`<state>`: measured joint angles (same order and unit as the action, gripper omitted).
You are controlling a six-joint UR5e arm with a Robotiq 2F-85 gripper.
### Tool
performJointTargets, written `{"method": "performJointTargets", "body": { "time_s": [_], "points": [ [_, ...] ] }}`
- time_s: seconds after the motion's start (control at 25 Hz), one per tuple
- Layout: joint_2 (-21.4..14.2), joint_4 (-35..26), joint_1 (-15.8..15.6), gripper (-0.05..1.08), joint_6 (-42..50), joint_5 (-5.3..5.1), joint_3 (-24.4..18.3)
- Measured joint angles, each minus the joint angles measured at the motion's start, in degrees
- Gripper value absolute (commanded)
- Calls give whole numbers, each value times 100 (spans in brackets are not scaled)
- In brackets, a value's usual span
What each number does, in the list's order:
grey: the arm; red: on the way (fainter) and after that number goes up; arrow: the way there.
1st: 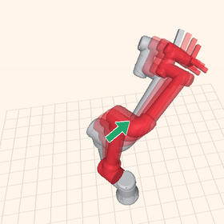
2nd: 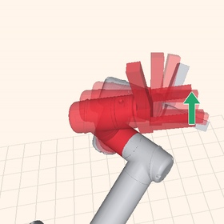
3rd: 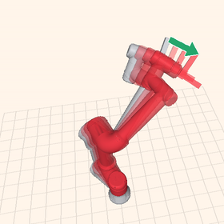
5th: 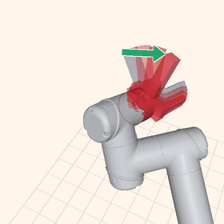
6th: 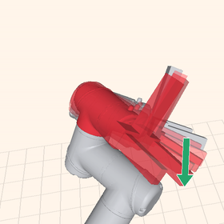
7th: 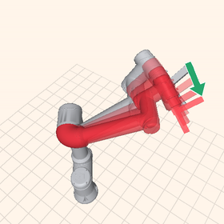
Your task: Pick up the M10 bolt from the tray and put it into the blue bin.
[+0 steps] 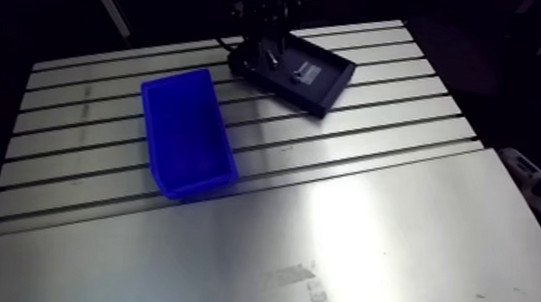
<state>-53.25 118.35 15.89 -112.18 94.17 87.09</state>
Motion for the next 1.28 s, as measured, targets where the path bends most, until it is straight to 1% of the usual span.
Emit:
{"method": "performJointTargets", "body": {
  "time_s": [0.32, 0.44, 0.6, 1.28],
  "points": [
    [41, 12, 3, 57, -1, 0, 15],
    [52, 14, 3, 61, -1, 0, 23],
    [55, 16, 7, 62, -1, 0, 17],
    [56, 28, 8, 73, -1, 0, 31]
  ]
}}
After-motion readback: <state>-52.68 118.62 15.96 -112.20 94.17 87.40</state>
